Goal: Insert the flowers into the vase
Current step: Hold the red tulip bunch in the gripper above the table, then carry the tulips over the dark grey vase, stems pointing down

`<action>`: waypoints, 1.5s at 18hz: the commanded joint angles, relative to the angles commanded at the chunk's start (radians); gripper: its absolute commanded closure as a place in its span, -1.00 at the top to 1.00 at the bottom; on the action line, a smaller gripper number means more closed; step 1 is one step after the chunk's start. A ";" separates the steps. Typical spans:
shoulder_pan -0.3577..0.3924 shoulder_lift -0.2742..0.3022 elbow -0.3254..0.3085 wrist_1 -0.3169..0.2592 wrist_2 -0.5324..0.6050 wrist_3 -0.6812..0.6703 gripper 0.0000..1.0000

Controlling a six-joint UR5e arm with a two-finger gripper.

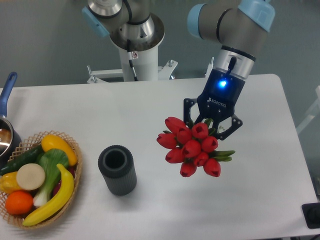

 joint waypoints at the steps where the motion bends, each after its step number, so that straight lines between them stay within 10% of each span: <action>1: 0.000 0.000 -0.002 0.000 0.002 0.002 -0.25; 22: -0.017 -0.002 -0.006 0.014 -0.009 0.003 -0.25; 27: -0.058 -0.017 -0.005 0.066 -0.203 0.005 -0.24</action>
